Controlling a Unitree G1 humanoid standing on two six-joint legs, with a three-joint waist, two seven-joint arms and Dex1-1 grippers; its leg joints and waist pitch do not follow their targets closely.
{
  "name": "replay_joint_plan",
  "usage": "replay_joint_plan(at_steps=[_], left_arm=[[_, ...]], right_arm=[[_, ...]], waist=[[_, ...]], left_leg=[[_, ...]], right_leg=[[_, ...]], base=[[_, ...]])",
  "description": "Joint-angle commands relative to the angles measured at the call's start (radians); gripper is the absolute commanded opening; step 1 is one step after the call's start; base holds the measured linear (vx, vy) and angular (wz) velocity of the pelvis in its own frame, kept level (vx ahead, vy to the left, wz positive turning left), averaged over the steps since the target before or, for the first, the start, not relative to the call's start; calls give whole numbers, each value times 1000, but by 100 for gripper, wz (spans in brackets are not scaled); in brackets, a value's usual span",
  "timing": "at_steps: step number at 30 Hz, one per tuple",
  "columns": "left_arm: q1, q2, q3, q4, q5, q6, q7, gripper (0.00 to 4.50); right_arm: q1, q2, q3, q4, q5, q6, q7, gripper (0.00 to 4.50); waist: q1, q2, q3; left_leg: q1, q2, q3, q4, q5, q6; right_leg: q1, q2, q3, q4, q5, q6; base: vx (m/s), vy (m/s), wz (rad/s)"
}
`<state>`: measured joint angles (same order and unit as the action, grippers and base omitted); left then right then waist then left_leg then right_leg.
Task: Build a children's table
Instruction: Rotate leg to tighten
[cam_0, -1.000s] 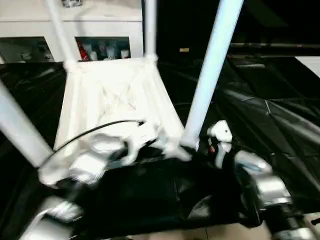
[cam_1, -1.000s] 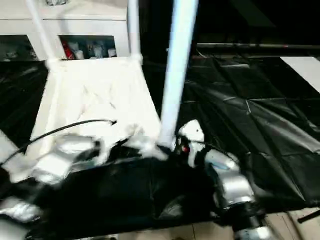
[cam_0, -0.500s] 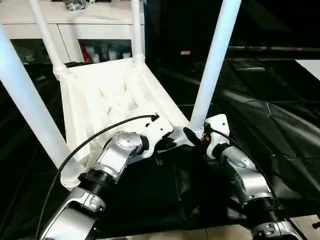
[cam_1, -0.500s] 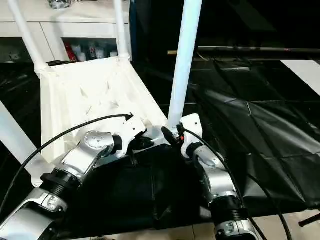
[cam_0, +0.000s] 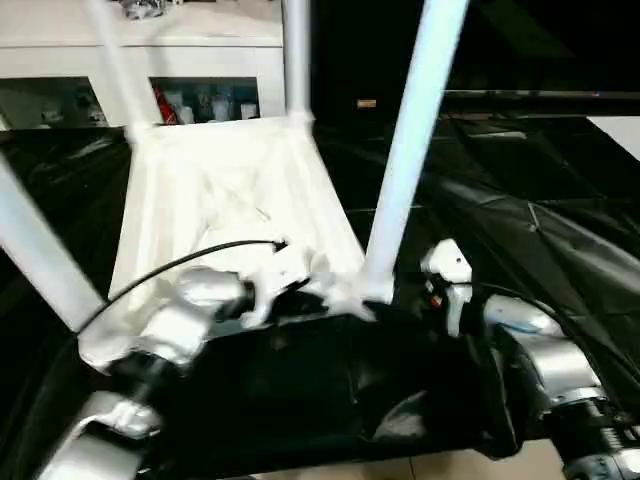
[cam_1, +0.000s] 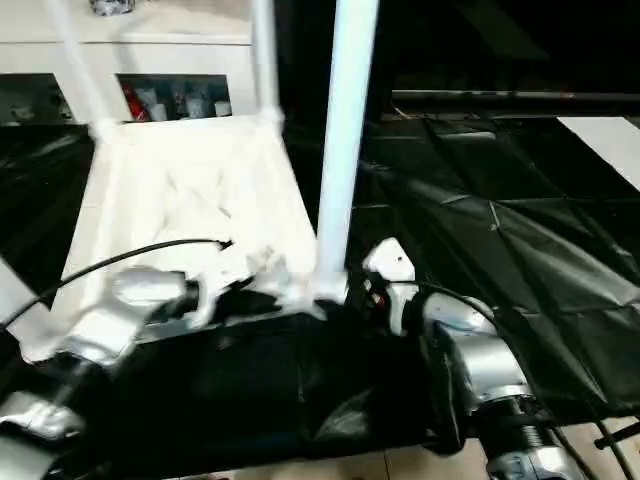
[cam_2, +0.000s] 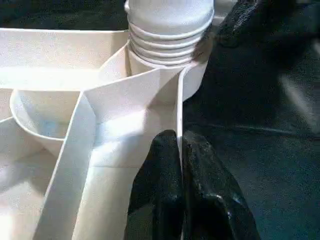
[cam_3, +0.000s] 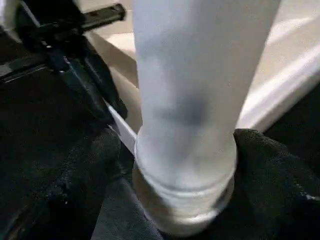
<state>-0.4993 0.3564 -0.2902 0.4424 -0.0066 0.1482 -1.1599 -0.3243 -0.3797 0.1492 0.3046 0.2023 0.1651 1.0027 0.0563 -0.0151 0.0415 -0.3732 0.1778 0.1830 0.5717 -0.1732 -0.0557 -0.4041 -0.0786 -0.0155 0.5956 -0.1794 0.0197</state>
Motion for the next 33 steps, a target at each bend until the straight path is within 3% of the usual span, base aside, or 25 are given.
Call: replay_joint_plan(at_steps=[1, 9, 16, 20, 25, 26, 27, 28, 30, 33], left_arm=[[26, -9, 15, -25, -91, -13, -57, 0], [42, 6, 20, -44, -90, -7, -81, 0], [43, 7, 21, -43, -86, -6, -76, 0], [16, -26, 30, 12, -42, -16, 29, 0], [-36, -104, 38, 99, 4, -18, 182, 0], [-61, -159, 30, 136, 23, -11, 254, 0], [-72, -186, 24, 154, 33, -7, 289, 0], [-82, -211, 19, 171, 42, -5, 321, 0], [-88, -225, 17, 183, 47, -5, 340, 0], [-111, -286, 8, 225, 71, -10, 415, 0]], right_arm=[[-8, -17, 7, -16, 14, -5, 34, 373], [-25, -20, 32, 19, -9, -23, 59, 321], [-28, -18, 21, 32, -15, -33, 47, 278], [-18, 6, -6, 56, -29, -41, -41, 271], [-1, 93, -55, 94, -66, -15, -278, 269], [4, 167, -82, 106, -78, 18, -427, 269], [3, 203, -93, 115, -84, 28, -495, 269], [-3, 234, -99, 125, -90, 31, -550, 269], [-7, 250, -101, 133, -93, 30, -579, 269], [-49, 327, -99, 186, -107, 12, -686, 269]], waist=[[-1, -27, -52], [1, -28, -52], [0, -27, -53], [-2, -27, -51], [-6, -30, -50], [-9, -23, -48], [-8, -25, -50], [-10, -18, -51], [-12, -22, -51], [-14, -15, -53]], left_leg=[[6, 45, -10, -62, -241, 65], [8, 44, -7, -59, -214, 71], [9, 44, -7, -58, -213, 67], [10, 43, -5, -59, -225, 61], [11, 38, -10, -62, -265, 23], [13, 38, -8, -63, -271, 16], [15, 37, -9, -61, -277, 13], [13, 37, -13, -65, -280, 6], [15, 37, -13, -66, -297, 4], [14, 37, -14, -67, -305, 7]], right_leg=[[33, -52, 24, -75, -319, -189], [34, -52, 24, -71, -288, -200], [35, -51, 24, -71, -296, -193], [32, -49, 24, -75, -314, -190], [30, -51, 23, -85, -419, -150], [23, -48, 26, -90, -425, -143], [24, -49, 24, -89, -428, -142], [26, -51, 24, -89, -436, -138], [24, -49, 23, -92, -440, -132], [23, -50, 24, -91, -411, -139]], base=[[0, 0, 0], [0, 0, 0], [0, 0, 0], [0, 0, 0], [0, 0, 0], [0, 0, 0], [0, 0, 0], [0, 0, 0], [0, 0, 0], [0, 0, 0]])
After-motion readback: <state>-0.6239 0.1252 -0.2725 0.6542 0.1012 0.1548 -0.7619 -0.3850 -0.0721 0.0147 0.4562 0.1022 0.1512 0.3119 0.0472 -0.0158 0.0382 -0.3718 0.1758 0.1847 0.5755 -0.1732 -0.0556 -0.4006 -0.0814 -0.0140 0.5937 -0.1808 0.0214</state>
